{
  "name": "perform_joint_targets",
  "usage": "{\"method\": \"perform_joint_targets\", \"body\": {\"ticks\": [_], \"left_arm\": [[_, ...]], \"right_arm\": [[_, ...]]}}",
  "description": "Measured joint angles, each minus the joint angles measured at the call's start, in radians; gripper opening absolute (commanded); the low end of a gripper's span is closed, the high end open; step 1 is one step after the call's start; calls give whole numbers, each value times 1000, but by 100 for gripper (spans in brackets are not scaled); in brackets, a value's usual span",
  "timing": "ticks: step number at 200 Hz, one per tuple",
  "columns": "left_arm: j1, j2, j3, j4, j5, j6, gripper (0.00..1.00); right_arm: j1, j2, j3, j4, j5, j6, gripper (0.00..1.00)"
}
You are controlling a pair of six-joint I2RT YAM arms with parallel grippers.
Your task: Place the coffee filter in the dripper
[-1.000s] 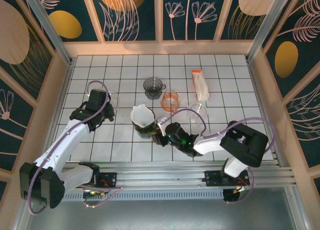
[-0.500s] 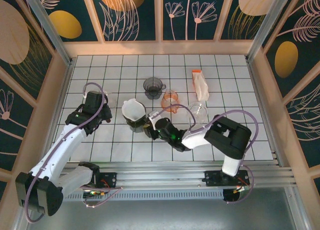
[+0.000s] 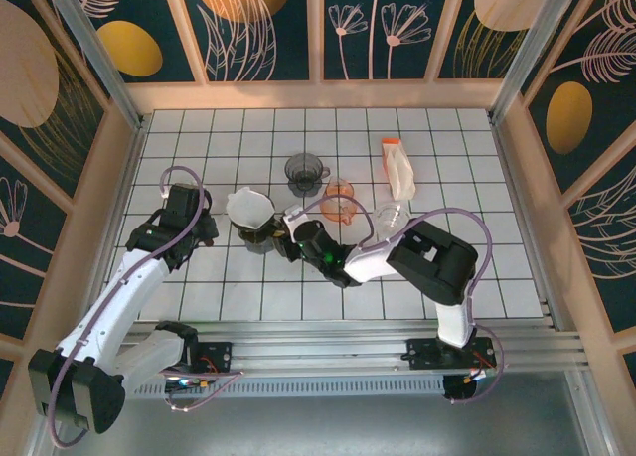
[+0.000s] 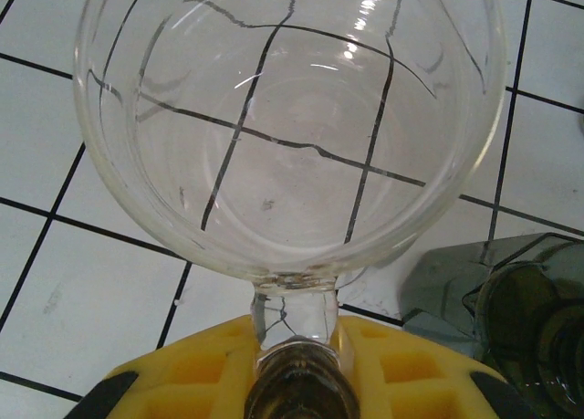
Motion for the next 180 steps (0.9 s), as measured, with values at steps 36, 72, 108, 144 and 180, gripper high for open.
{"method": "perform_joint_targets", "body": {"ticks": [36, 72, 108, 144, 180], "left_arm": [[0, 0, 15, -8, -10, 0, 0], [0, 0, 16, -16, -14, 0, 0], [0, 0, 16, -16, -14, 0, 0], [0, 0, 16, -18, -14, 0, 0], [0, -2, 20, -26, -14, 0, 0]], "right_arm": [[-2, 12, 17, -1, 10, 1, 44], [-2, 21, 24, 0, 29, 5, 42], [-2, 30, 25, 0, 66, 8, 42], [-2, 50, 44, 0, 106, 22, 42], [-2, 72, 73, 1, 142, 27, 42]]}}
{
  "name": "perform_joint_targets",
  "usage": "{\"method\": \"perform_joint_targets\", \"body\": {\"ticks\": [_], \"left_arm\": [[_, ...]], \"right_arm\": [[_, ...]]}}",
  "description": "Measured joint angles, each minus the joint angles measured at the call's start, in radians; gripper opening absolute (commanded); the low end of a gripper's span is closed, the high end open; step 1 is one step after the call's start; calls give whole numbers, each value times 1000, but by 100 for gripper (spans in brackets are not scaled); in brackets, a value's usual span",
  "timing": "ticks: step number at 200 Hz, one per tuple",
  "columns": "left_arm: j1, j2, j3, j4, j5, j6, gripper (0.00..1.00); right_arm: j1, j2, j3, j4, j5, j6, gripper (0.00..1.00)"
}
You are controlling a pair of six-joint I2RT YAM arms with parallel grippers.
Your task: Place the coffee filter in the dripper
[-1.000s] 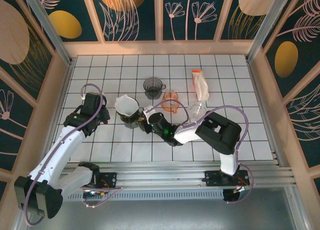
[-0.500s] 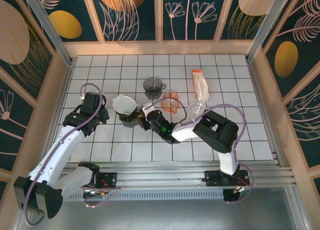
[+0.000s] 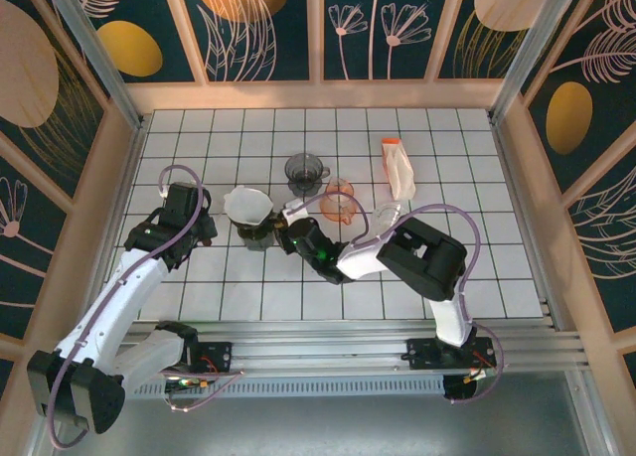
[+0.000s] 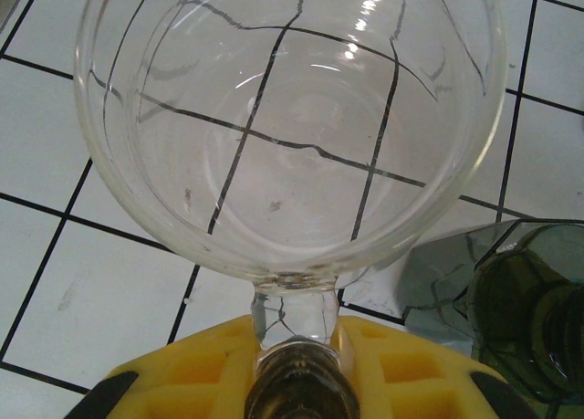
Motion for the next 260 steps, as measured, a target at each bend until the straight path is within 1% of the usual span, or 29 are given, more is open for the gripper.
{"method": "perform_joint_targets", "body": {"ticks": [63, 107, 140, 158, 198, 238, 260], "left_arm": [[0, -7, 4, -11, 1, 0, 0], [0, -9, 8, -18, 0, 0, 0], [0, -9, 8, -18, -3, 0, 0], [0, -9, 8, -18, -4, 0, 0], [0, 5, 10, -10, -4, 0, 0], [0, 20, 15, -3, -13, 0, 0], [0, 23, 18, 4, -29, 0, 0]], "right_arm": [[-11, 66, 83, 1, 71, 19, 42], [-20, 71, 90, 1, 92, 27, 42], [-22, 71, 90, 0, 92, 33, 50], [-23, 71, 87, 2, 92, 37, 57], [-23, 69, 45, 18, 84, 49, 66], [-21, 40, -3, 18, 84, 50, 70], [-14, 10, -24, 18, 85, 50, 70]]}}
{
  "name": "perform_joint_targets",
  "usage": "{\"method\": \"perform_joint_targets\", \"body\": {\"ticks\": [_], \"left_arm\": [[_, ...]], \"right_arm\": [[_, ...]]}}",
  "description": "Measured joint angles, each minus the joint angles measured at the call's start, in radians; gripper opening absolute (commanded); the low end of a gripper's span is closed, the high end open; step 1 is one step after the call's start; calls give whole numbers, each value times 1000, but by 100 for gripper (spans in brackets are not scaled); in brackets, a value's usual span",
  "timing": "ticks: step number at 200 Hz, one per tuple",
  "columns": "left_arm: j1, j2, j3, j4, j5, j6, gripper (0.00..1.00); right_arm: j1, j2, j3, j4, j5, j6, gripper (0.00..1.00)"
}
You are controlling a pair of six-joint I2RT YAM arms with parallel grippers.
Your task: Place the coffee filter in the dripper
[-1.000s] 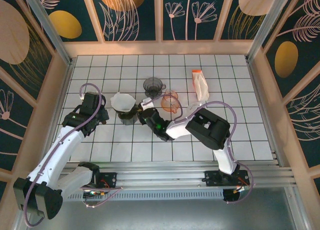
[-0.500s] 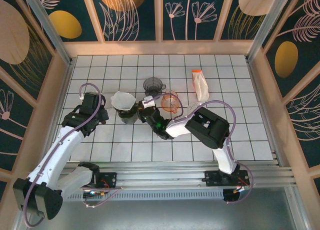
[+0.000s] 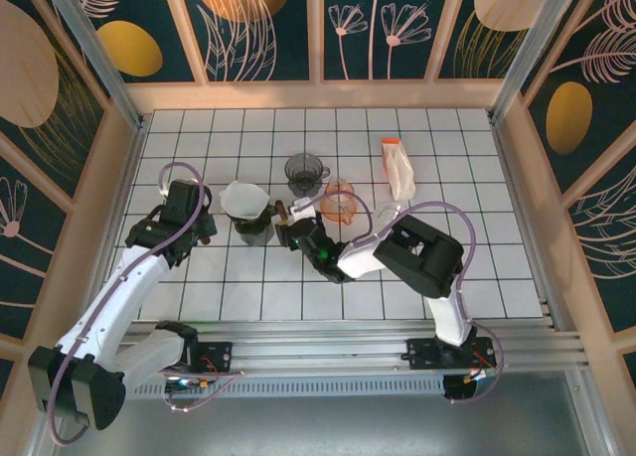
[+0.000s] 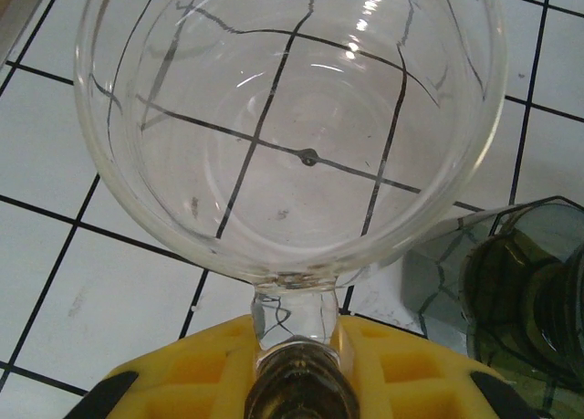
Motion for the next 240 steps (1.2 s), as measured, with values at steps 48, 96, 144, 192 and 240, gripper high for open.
{"method": "perform_joint_targets", "body": {"ticks": [48, 96, 144, 192, 240], "left_arm": [[10, 34, 19, 24, -31, 7, 0], [11, 75, 98, 39, -59, 31, 0], [11, 112, 273, 46, -78, 79, 0], [-2, 131, 419, 60, 22, 112, 0], [-208, 143, 477, 60, 89, 127, 0]], "right_arm": [[32, -96, -80, 0, 3, 5, 70], [54, -222, -185, -6, 14, 34, 70], [68, -358, -249, -35, 58, 45, 70], [68, -508, -301, -108, 115, 52, 70], [52, -675, -330, -220, 188, 53, 70]]}}
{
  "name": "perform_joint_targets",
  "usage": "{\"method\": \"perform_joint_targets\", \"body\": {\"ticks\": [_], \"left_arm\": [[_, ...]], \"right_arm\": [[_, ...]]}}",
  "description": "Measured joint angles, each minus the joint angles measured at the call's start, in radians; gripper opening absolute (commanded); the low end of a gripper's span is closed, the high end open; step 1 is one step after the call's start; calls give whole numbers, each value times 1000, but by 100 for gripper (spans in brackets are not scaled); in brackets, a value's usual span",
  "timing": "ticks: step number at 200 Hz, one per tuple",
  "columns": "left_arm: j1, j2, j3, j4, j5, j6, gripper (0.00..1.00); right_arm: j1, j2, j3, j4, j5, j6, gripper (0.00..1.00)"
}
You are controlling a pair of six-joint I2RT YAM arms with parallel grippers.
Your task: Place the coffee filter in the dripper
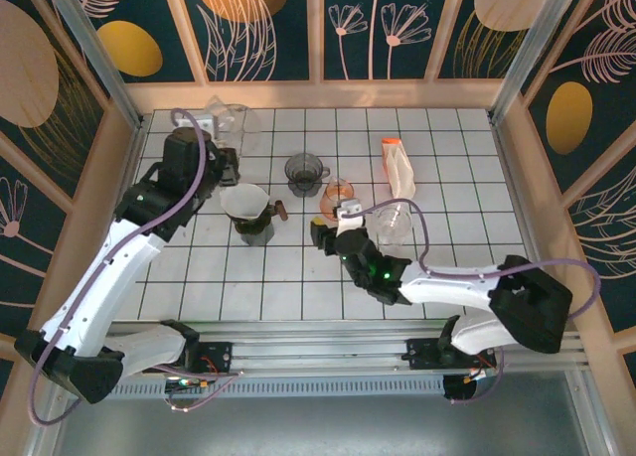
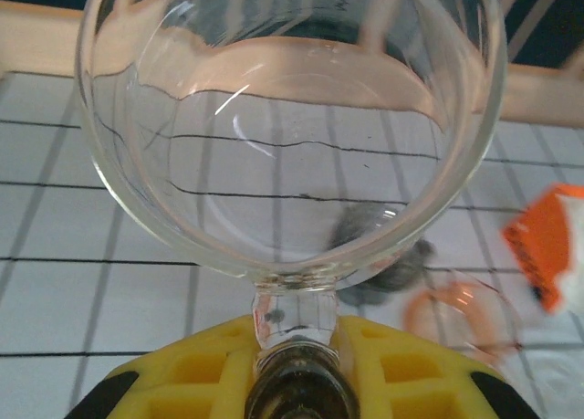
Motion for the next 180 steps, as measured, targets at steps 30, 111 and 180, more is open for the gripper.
{"method": "perform_joint_targets", "body": {"ticks": [30, 111, 180], "left_arm": [[-137, 22, 28, -14, 13, -1, 0], [-474, 72, -13, -41, 11, -69, 0], [-586, 160, -290, 58, 69, -151, 0]], "right_arm": [[-25, -124, -19, -78, 59, -1, 70], [-58, -503, -31, -215, 240, -62, 70], [-58, -578, -31, -282, 294, -90, 70]]}}
